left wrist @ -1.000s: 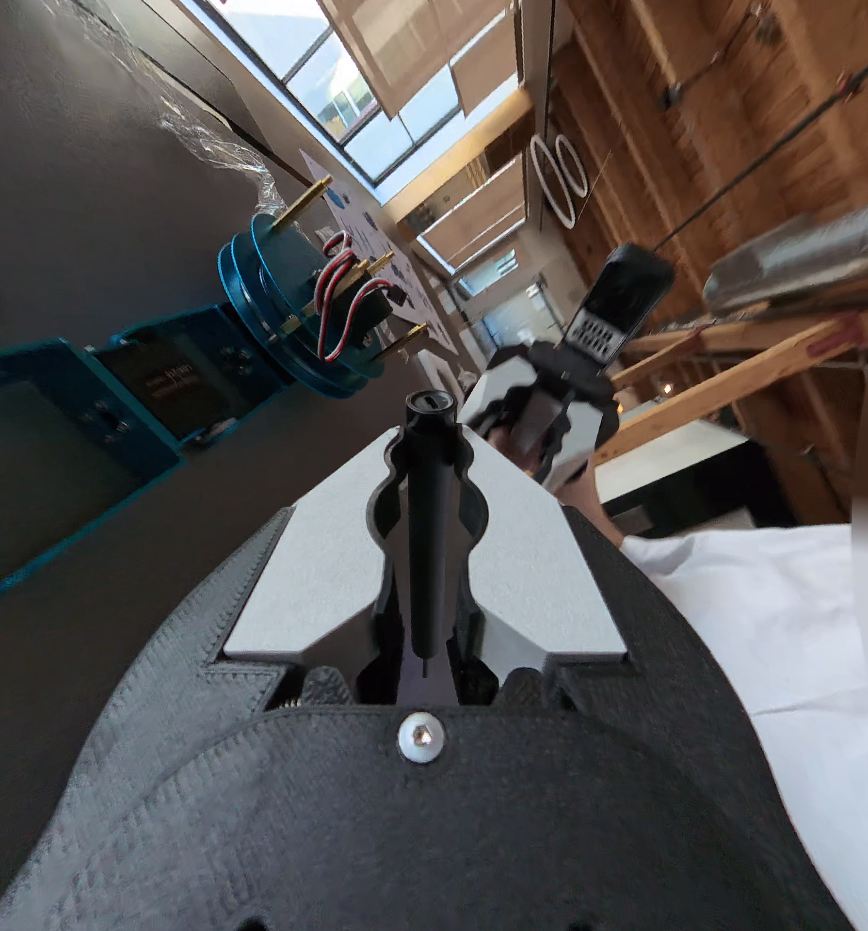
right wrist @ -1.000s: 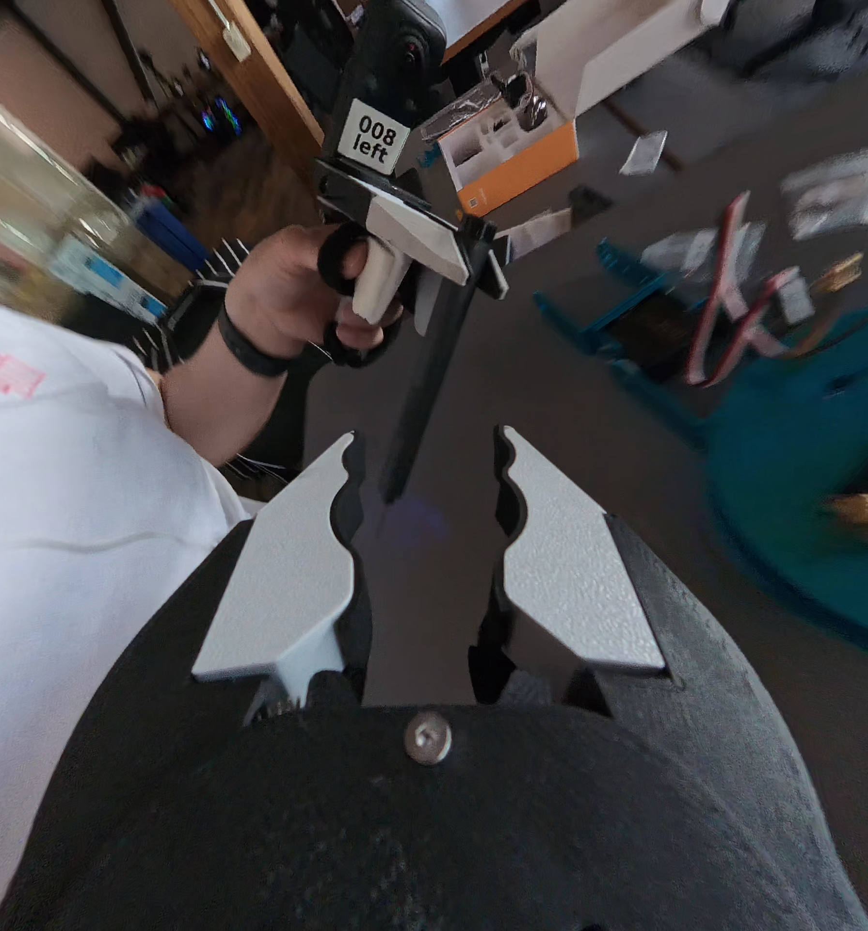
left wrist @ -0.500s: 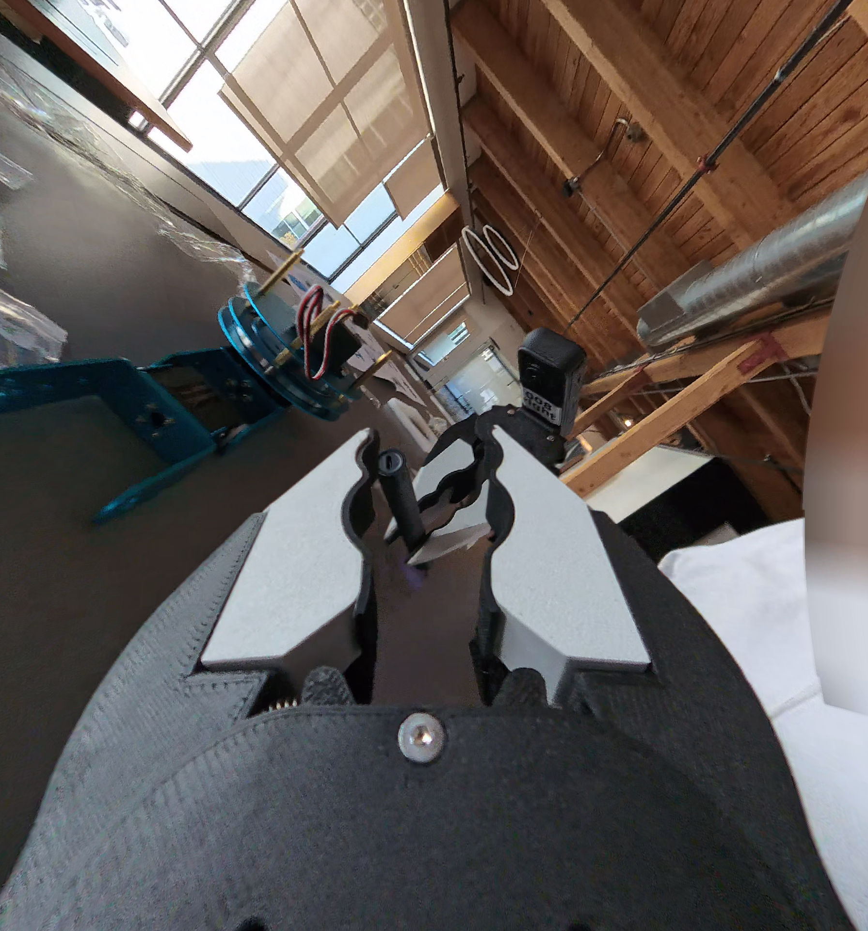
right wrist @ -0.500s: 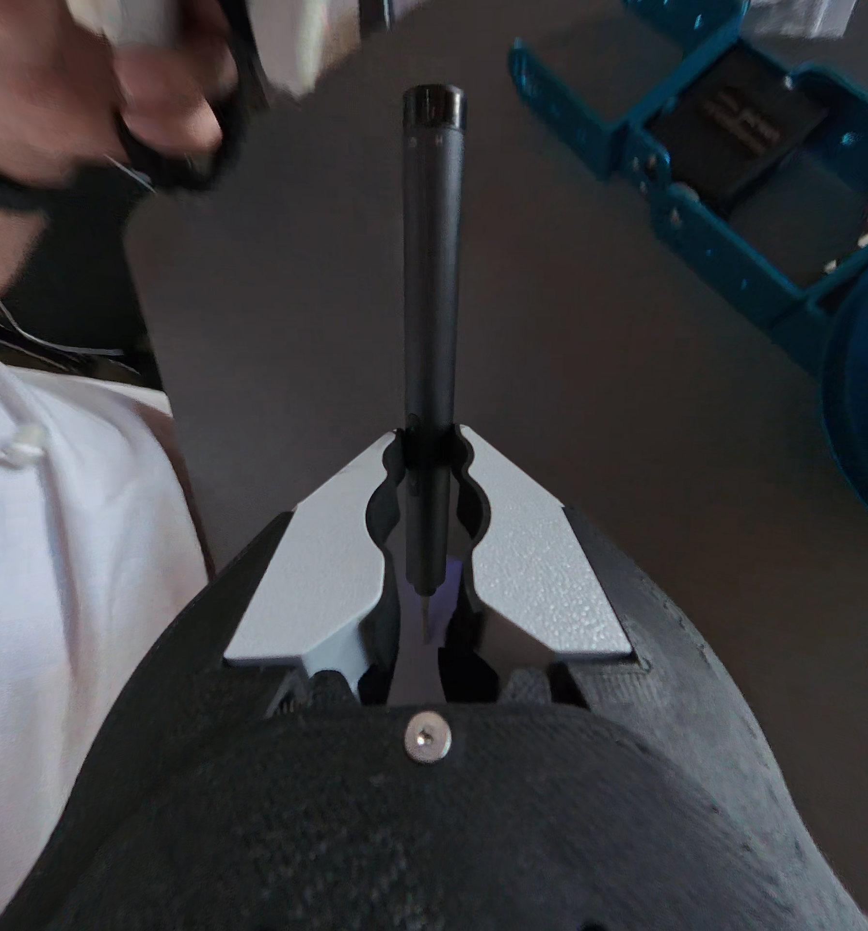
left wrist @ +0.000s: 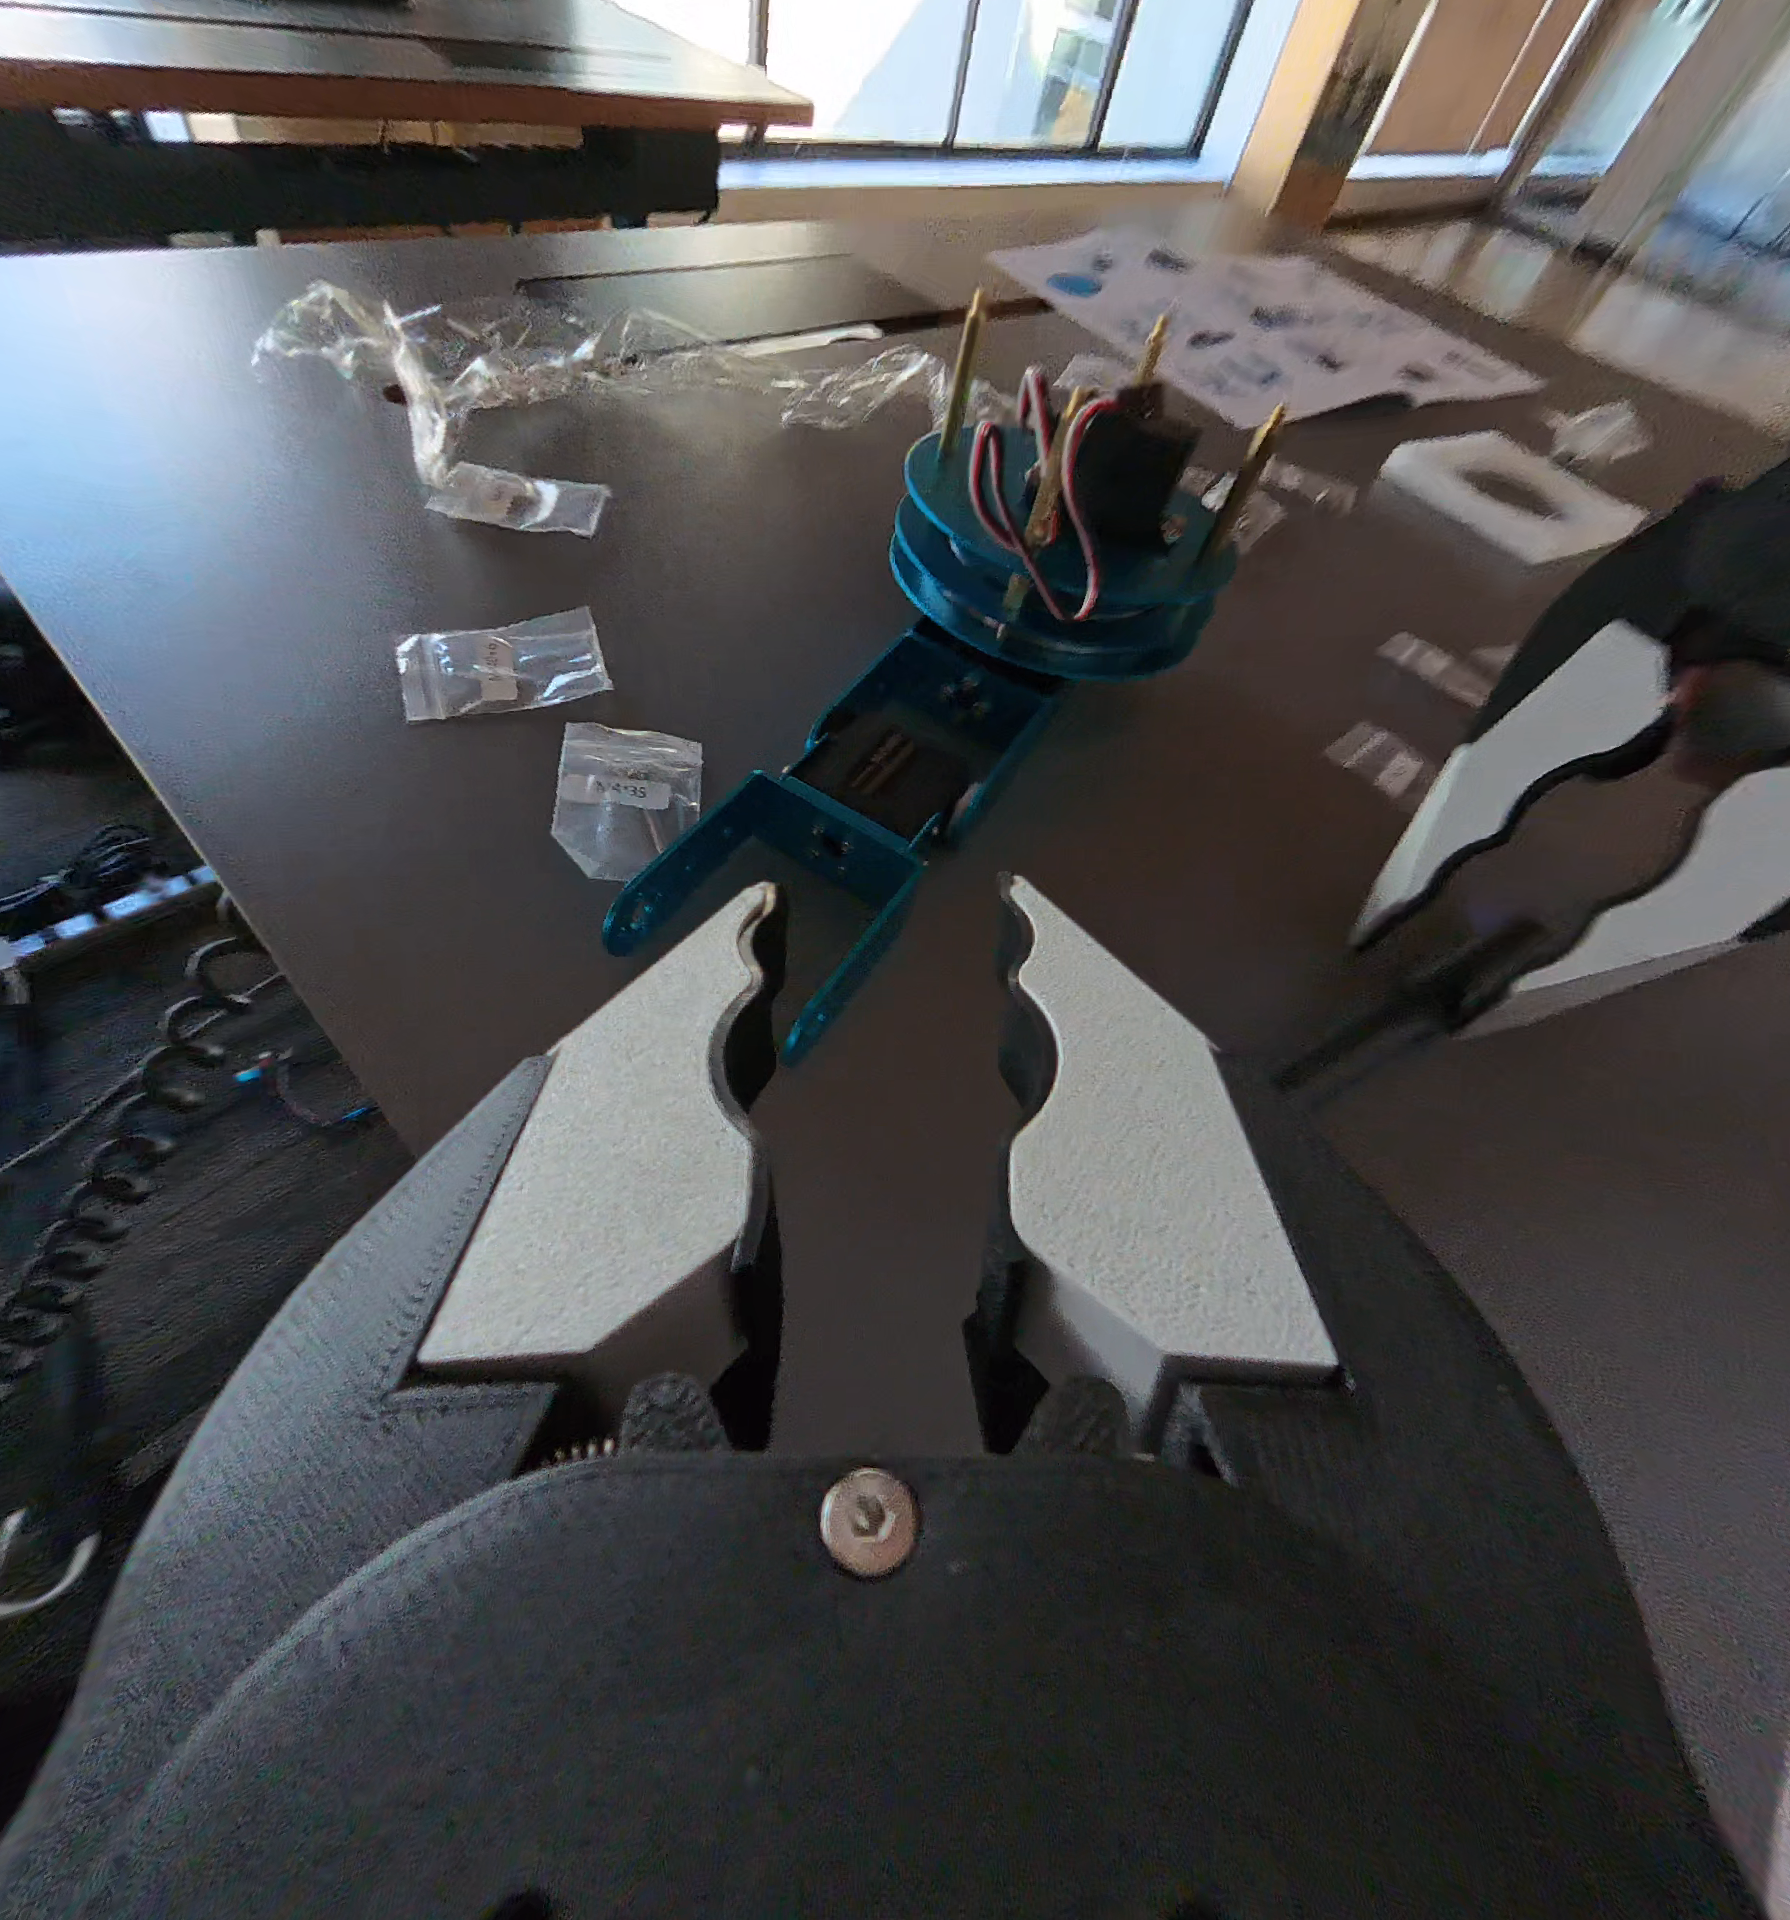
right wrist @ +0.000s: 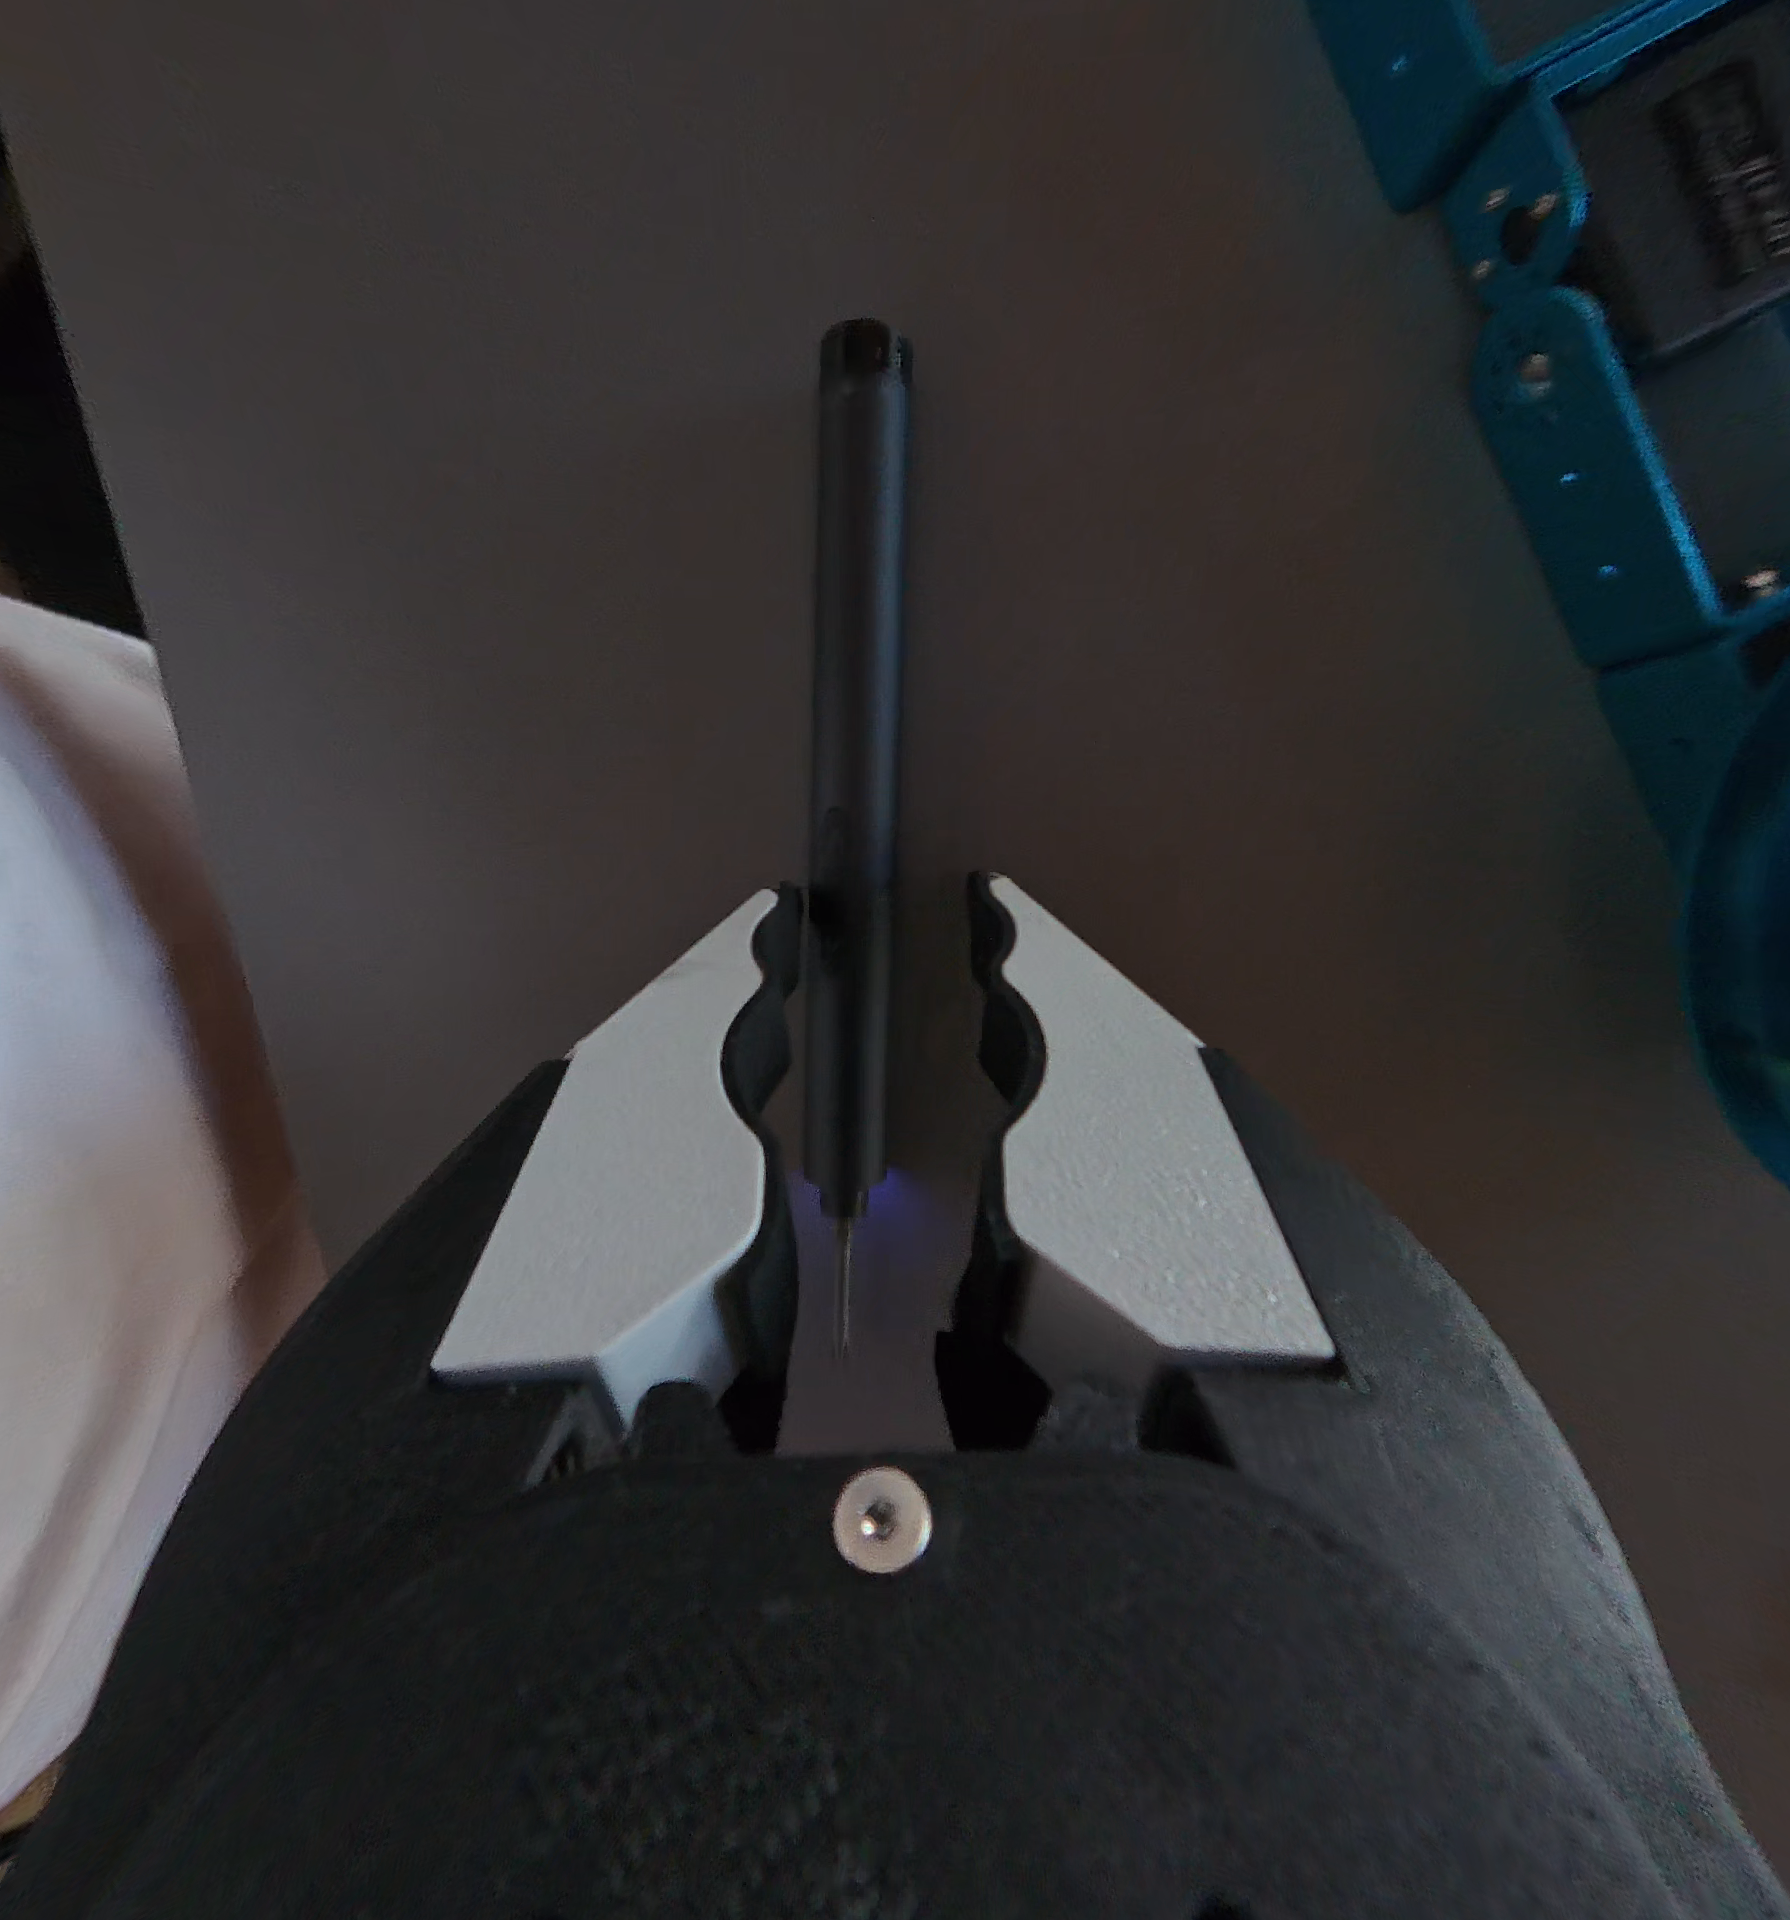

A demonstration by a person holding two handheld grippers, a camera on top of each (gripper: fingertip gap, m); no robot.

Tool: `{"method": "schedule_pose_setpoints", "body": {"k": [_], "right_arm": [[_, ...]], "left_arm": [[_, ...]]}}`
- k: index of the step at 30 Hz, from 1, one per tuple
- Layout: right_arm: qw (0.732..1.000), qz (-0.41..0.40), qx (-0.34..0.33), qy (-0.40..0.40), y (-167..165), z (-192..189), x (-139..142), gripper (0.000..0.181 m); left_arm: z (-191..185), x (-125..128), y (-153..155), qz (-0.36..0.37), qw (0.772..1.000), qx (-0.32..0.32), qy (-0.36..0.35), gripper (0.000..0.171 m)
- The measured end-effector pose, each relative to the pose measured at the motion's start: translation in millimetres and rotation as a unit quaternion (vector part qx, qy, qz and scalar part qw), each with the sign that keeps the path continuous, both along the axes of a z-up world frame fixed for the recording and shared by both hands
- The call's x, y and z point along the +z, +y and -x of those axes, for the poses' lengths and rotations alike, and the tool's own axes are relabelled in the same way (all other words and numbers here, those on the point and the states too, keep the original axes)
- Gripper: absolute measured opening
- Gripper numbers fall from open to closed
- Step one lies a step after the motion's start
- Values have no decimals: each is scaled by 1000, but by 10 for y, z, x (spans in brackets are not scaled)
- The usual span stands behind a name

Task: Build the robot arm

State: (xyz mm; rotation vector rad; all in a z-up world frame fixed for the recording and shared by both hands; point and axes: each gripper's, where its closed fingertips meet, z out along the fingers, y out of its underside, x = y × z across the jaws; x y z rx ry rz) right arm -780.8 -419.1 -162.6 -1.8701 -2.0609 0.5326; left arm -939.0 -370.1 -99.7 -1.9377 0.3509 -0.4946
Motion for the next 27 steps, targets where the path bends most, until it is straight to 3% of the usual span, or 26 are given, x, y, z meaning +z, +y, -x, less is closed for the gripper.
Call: {"method": "schedule_pose_setpoints", "body": {"k": [3, 5, 8, 10, 13, 17, 27], "right_arm": [[998, -3, -12, 68, 215, -127, 255, 43], [989, -48, -62, 124, 708, -264, 417, 52], [973, -61, -153, 163, 1483, -489, 496, 80], [972, -40, -153, 173, 1730, -494, 461, 87], [974, -34, -126, 188, 1872, -352, 409, 96], [974, -31, -113, 192, 1850, -226, 394, 82], [974, -14, -102, 201, 1858, -265, 377, 74]], "left_arm": [[-168, -139, 150, 32, 998, 4, 57, 44], [-267, -224, 214, 43, 996, 11, 83, 44], [-301, -350, 314, 54, 990, 34, 129, 46], [-310, -408, 366, 65, 987, 49, 138, 45], [-355, -485, 405, 86, 985, 59, 135, 40], [-388, -541, 455, 99, 981, 76, 148, 31], [-376, -558, 463, 106, 980, 92, 141, 25]]}}
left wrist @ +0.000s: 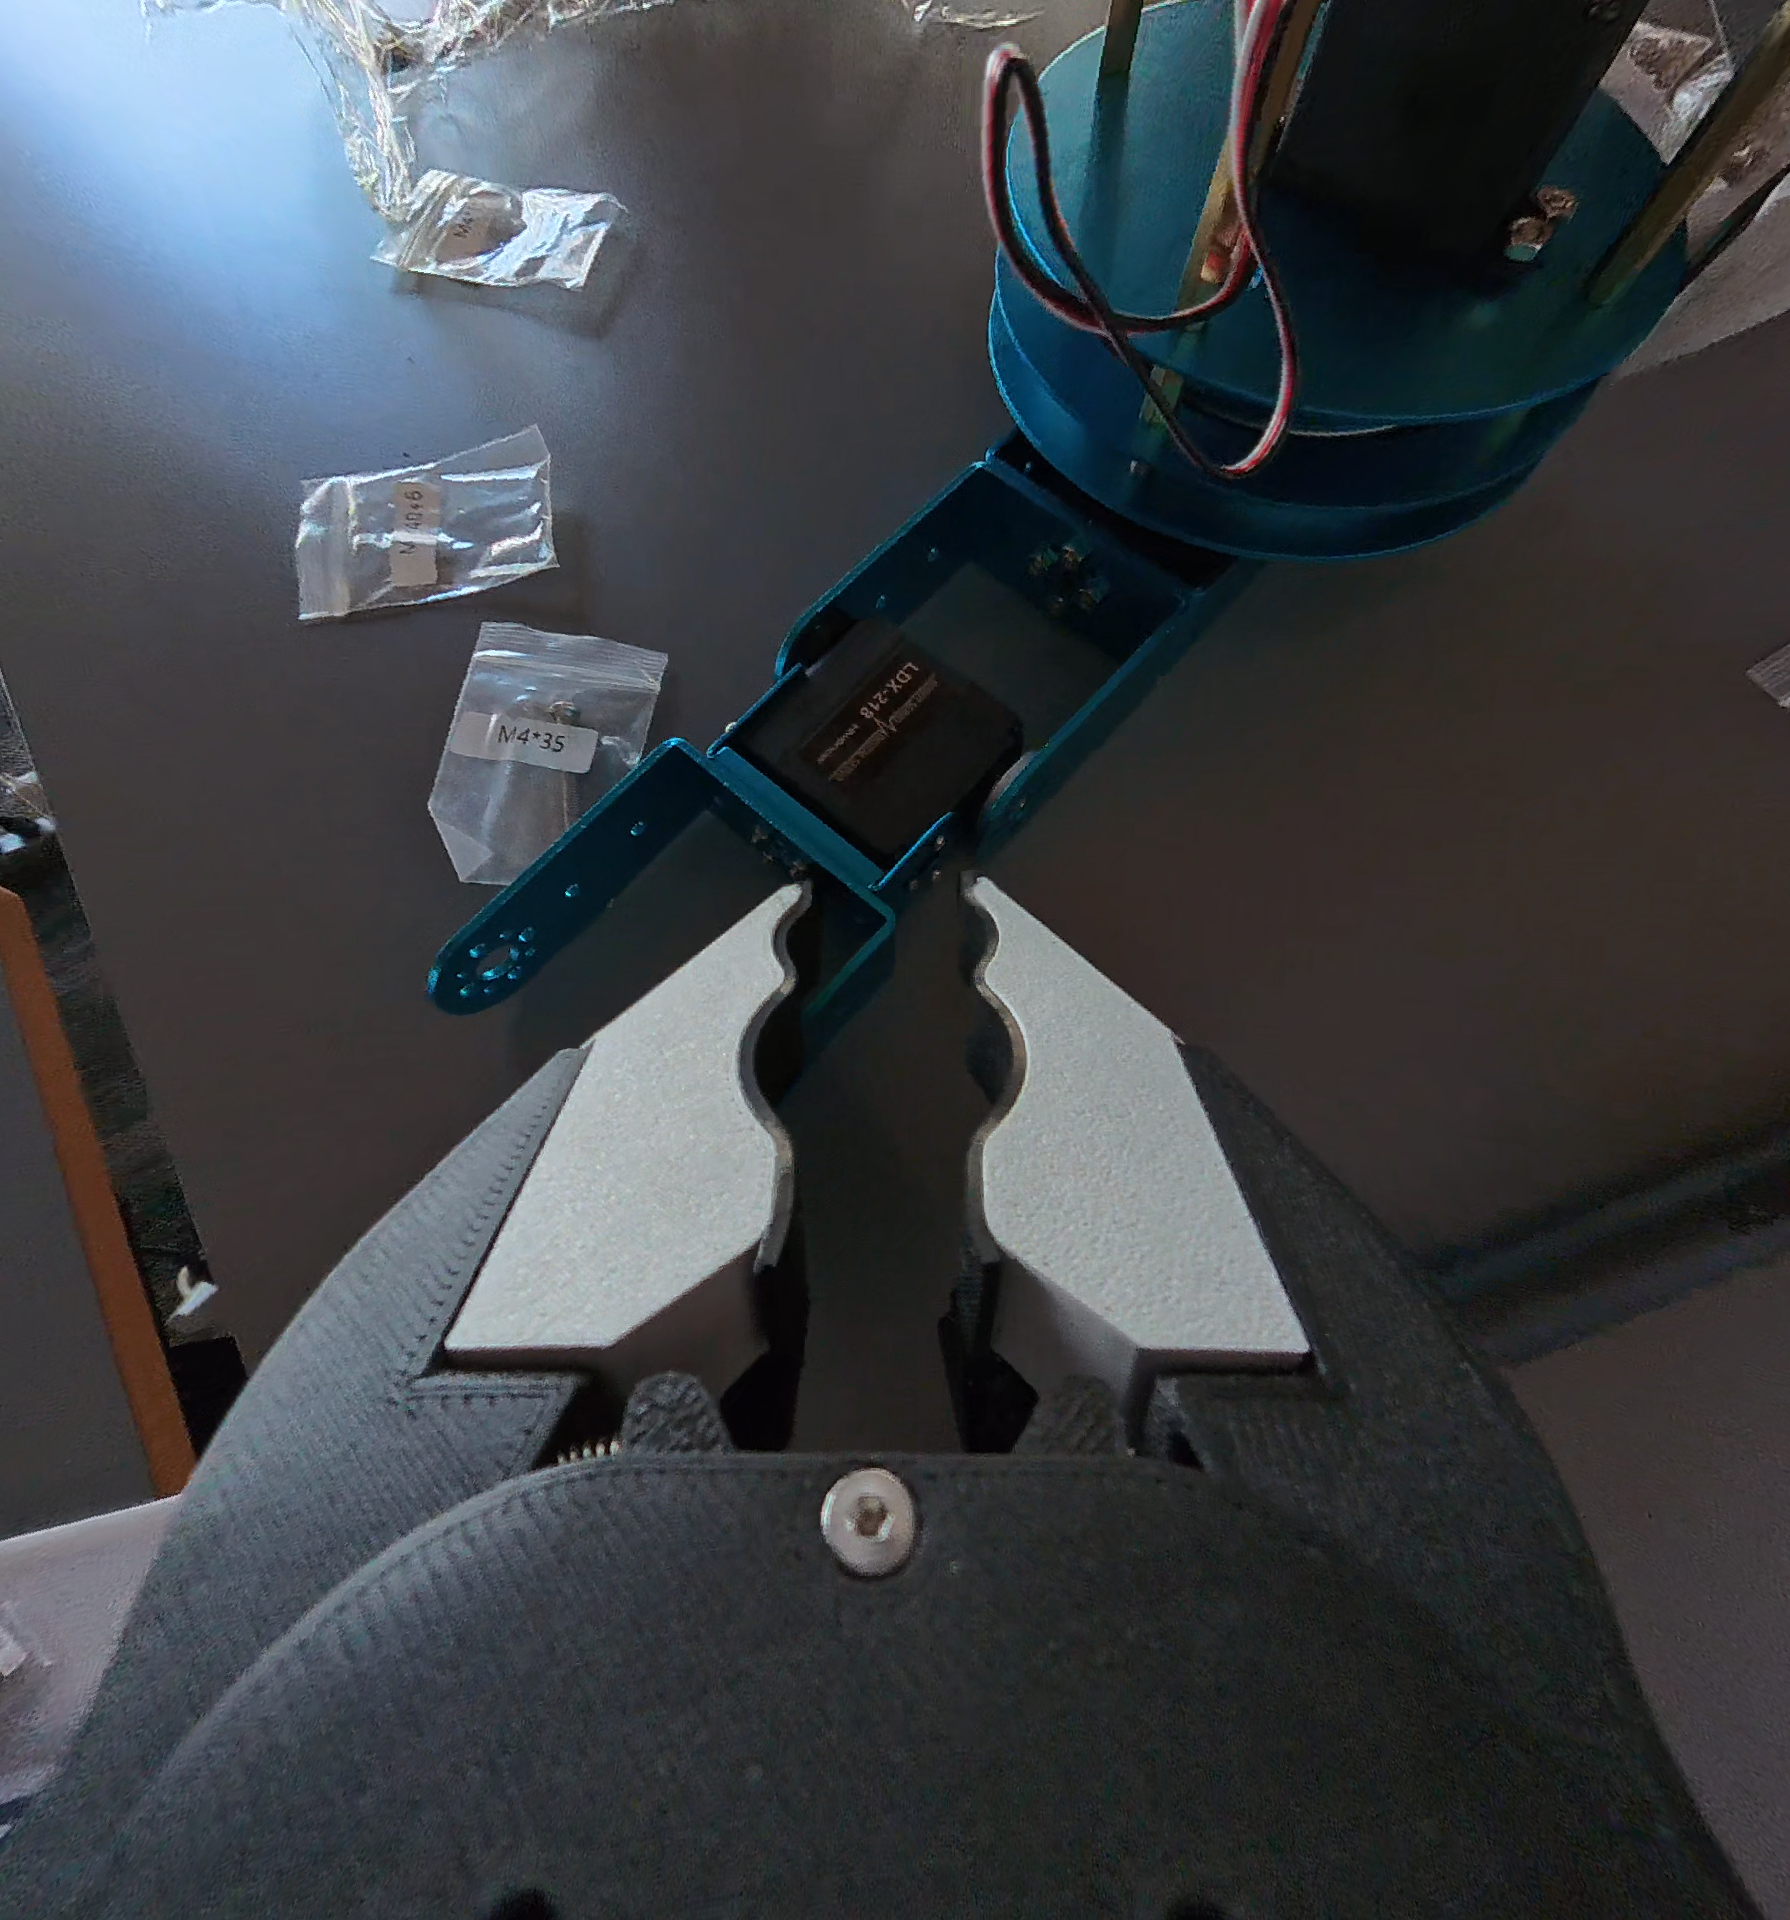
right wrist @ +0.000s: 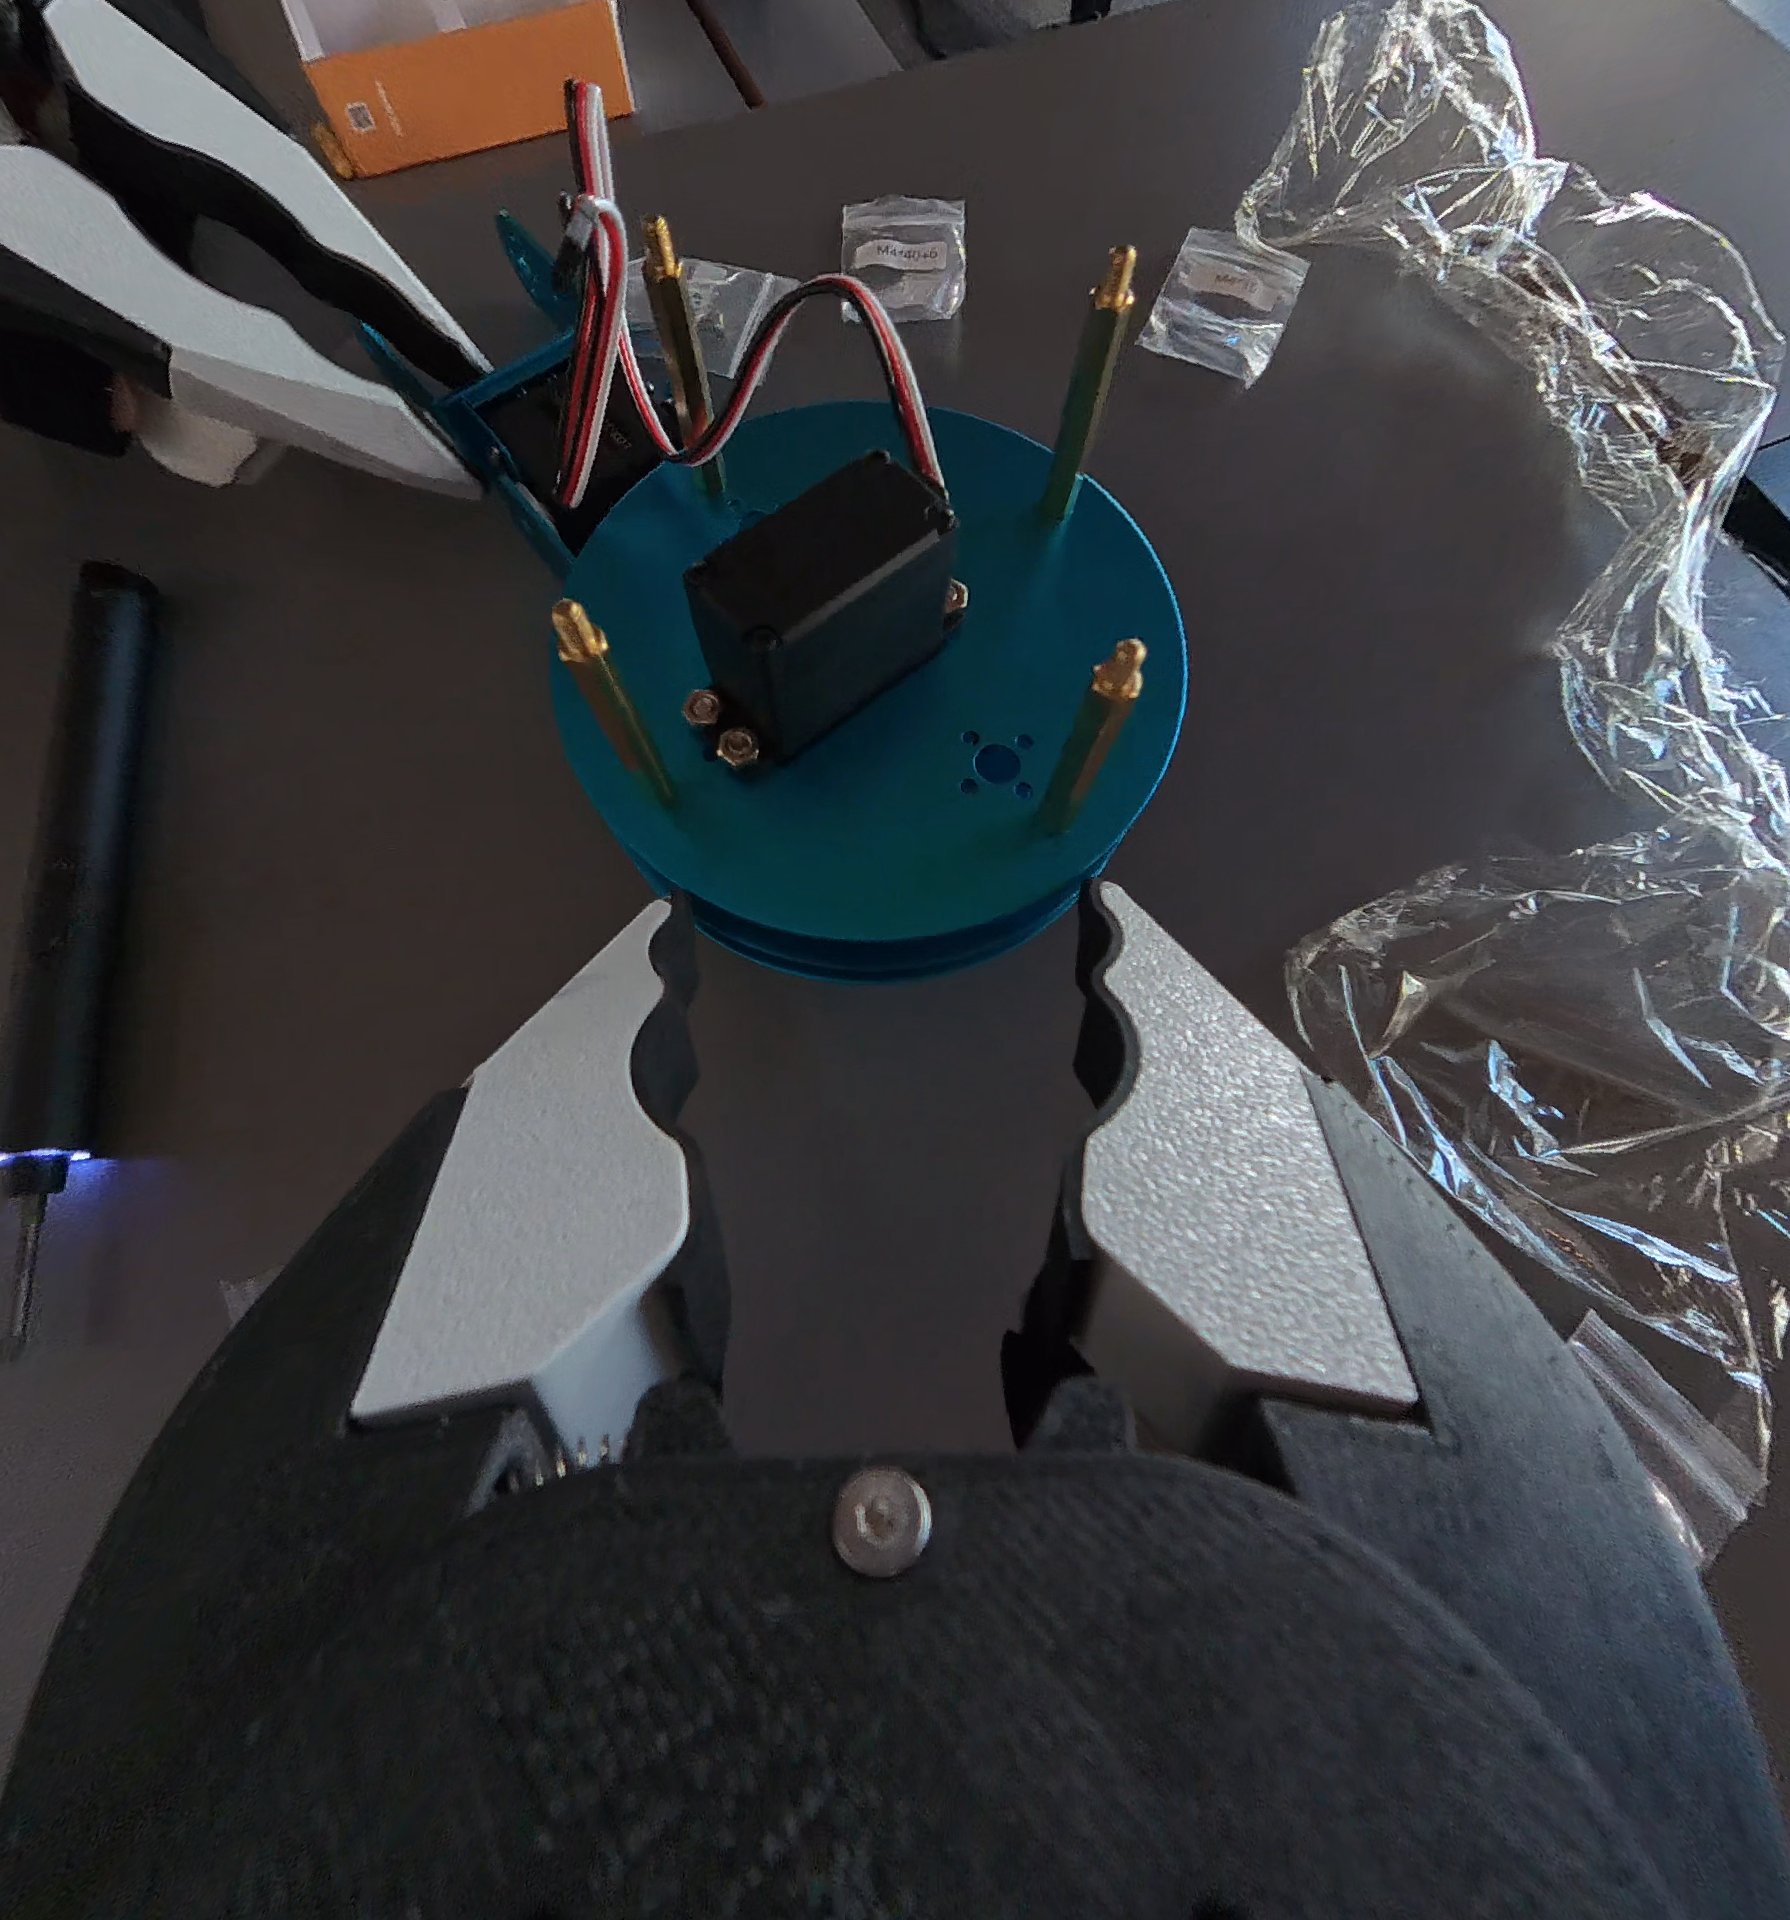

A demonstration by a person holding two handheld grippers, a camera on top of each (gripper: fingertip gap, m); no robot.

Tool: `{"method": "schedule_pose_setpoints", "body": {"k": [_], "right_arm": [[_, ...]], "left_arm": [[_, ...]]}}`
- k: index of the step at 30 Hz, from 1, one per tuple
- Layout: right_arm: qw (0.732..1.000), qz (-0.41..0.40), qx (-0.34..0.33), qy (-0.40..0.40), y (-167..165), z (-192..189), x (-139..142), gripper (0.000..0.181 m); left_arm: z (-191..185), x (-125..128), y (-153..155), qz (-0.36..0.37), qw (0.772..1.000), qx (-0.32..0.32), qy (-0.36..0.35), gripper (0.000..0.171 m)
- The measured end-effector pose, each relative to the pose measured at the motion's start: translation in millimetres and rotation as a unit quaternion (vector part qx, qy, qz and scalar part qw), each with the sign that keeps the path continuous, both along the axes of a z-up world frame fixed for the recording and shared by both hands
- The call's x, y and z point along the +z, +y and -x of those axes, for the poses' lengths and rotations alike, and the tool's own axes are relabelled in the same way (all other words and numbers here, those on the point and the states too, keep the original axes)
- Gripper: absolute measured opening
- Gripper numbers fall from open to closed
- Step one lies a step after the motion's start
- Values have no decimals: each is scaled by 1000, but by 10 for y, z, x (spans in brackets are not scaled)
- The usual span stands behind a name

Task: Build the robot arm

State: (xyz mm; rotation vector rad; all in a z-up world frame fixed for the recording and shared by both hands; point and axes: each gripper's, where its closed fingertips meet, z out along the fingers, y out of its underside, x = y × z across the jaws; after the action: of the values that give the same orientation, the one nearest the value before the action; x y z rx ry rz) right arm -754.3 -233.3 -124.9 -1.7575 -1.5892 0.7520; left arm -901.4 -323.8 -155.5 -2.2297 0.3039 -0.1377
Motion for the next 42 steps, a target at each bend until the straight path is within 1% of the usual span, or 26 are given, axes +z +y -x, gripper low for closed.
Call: {"method": "schedule_pose_setpoints", "body": {"k": [4, 13, 16, 17, 19, 20, 22, 23, 24, 25, 26, 27, 28, 30, 32, 33, 36, 38, 40, 42], "right_arm": [[1000, -12, 14, -6, -1, 2, -2, 74], [1000, -10, 17, -9, -2, -1, -6, 73], [1000, -7, 12, -13, -6, -1, -10, 74], [1000, -9, 8, -14, -2, -5, -6, 74], [1000, -23, -9, -19, 28, -40, 11, 76], [999, -36, -21, -22, 44, -78, 34, 78], [997, -61, -44, -17, 22, -175, 128, 82], [996, -66, -53, -7, -31, -213, 192, 82], [996, -66, -61, 7, -111, -236, 259, 83], [995, -64, -67, 22, -204, -246, 318, 83], [995, -63, -76, 34, -295, -250, 357, 83], [993, -65, -85, 39, -381, -250, 373, 83], [992, -70, -97, 40, -461, -249, 375, 82], [990, -72, -118, 34, -642, -231, 341, 82], [989, -64, -134, 28, -858, -197, 282, 84], [988, -56, -138, 30, -984, -162, 259, 85], [992, -27, -118, 46, -1418, 58, 209, 83], [997, -14, -73, 30, -1708, 257, 105, 81], [999, -36, -19, -34, -1869, 365, -112, 70], [990, -75, 14, -116, -1848, 361, -312, 64]], "left_arm": [[27, -5, -7, 0, 1000, -3, 0, 16], [35, 3, -21, -4, 1000, -24, -13, 13], [15, 11, -24, -5, 999, -34, -22, 18], [-6, 15, -31, -4, 999, -38, -28, 23], [4, 33, -52, -3, 999, -39, -29, 26], [30, 74, -58, -10, 999, -37, -30, 29], [66, 238, -61, -36, 997, -46, -42, 35], [61, 346, -42, -52, 995, -64, -48, 44], [10, 448, -18, -64, 992, -98, -52, 54], [-49, 503, 13, -66, 987, -136, -46, 60], [-104, 497, 65, -53, 983, -173, -30, 71], [-149, 447, 136, -33, 978, -206, -9, 78], [-181, 374, 220, -13, 972, -232, 12, 79], [-221, 194, 329, 31, 960, -275, 41, 73], [-222, 52, 364, 70, 950, -300, 58, 68], [-238, 11, 344, 81, 944, -314, 60, 63], [-235, -17, 347, 81, 942, -316, 73, 62], [-235, -21, 329, 90, 944, -308, 77, 62], [-237, -22, 294, 95, 948, -294, 79, 62], [-238, -24, 233, 102, 953, -272, 81, 61]]}}
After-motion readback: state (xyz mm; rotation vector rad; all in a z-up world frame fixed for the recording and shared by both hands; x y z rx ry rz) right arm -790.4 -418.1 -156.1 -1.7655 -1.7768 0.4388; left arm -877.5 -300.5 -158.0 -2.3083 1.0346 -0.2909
